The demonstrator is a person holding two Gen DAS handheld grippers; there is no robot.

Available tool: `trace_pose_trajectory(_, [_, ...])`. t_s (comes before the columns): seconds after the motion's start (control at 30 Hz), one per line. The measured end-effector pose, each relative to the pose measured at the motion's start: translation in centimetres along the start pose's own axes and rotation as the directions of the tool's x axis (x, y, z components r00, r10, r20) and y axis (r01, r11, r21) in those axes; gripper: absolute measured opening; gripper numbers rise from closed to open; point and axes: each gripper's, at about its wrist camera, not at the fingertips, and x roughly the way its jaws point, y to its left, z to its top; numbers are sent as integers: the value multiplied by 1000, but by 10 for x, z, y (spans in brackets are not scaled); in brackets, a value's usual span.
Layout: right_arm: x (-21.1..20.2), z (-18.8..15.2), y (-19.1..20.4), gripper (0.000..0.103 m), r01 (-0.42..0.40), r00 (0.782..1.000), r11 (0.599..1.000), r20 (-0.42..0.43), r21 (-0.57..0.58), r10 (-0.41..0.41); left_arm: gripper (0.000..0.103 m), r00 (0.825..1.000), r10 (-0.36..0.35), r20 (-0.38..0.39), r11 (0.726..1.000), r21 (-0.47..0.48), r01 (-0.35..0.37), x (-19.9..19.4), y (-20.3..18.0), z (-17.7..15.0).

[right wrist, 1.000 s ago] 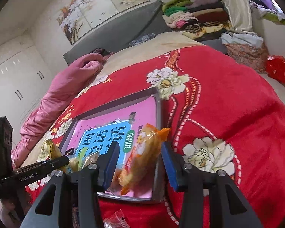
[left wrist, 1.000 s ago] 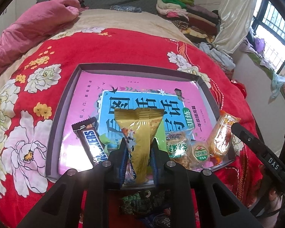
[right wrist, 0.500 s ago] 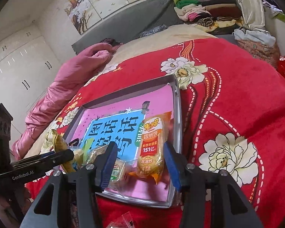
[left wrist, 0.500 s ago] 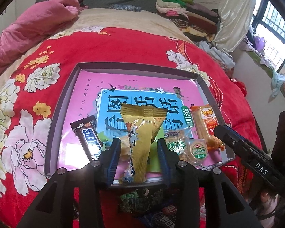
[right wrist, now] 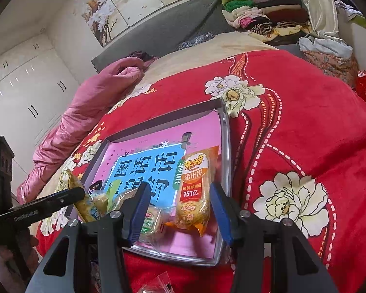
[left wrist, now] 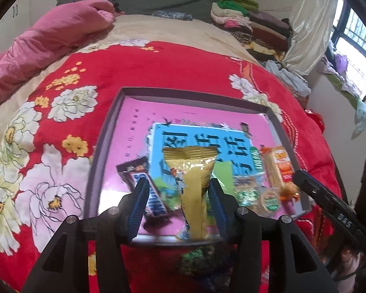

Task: Organize snacks
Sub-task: 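Lower the gold wrapper into the tray with the left tool while the right tool lowers the bread bag, then open the left tool to drop the gold wrapper while the right tool releases the bread bag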

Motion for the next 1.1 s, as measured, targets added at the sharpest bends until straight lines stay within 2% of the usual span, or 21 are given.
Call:
trace_pose_trajectory(0.17, [-1, 1, -1, 50, 2, 1000, 1000, 4, 2, -2, 51, 1000, 26, -3, 1000, -9, -26, 11, 10, 6])
trace_pose_trajectory(0.37, [-3, 2, 1, 54, 8, 1000, 1000, 13, -11, -8, 52, 1000, 11, 1, 999, -34, -11, 11, 15, 7])
trace_pose_trajectory(0.57, [-6, 2, 4, 54, 10, 1000, 1000, 26, -27, -9, 57, 1000, 0, 21, 999, -45, 1, -1, 17, 7])
trace_pose_trajectory(1.1, [-10, 4, 4, 55, 9, 999, 1000, 35, -20, -8, 58, 995, 97, 10, 992, -78, -96, -2, 51, 0])
